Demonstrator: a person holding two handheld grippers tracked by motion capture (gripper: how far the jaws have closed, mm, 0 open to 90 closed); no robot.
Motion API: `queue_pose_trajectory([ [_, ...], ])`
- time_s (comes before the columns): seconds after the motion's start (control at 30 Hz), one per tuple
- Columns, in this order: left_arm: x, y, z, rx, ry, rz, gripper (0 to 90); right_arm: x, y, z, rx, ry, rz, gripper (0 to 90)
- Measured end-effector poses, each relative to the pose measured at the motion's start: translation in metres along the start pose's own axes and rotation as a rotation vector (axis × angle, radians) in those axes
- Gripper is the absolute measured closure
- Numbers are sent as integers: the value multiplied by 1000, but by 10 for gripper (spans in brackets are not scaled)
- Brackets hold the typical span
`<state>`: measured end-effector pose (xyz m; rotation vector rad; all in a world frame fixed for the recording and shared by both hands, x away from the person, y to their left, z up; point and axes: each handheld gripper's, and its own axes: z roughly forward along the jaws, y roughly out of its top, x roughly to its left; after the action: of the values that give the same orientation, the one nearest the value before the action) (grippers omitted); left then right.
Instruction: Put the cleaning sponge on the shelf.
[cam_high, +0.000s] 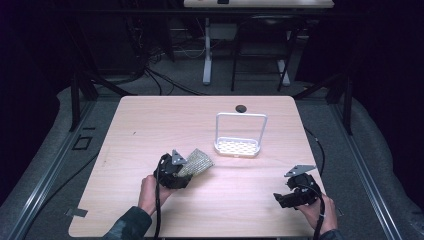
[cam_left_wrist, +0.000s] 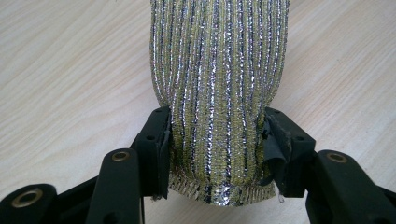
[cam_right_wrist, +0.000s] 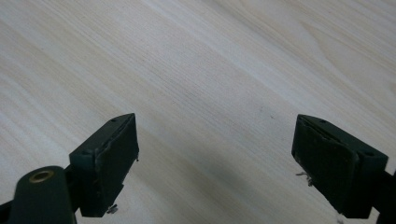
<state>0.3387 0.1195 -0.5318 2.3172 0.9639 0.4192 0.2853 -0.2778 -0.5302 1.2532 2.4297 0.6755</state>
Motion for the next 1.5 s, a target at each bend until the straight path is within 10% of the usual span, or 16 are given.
queue_pose_trajectory([
  [1.5, -38, 37, 6, -68, -59, 131, 485, -4, 1, 4, -9, 24, 16, 141],
])
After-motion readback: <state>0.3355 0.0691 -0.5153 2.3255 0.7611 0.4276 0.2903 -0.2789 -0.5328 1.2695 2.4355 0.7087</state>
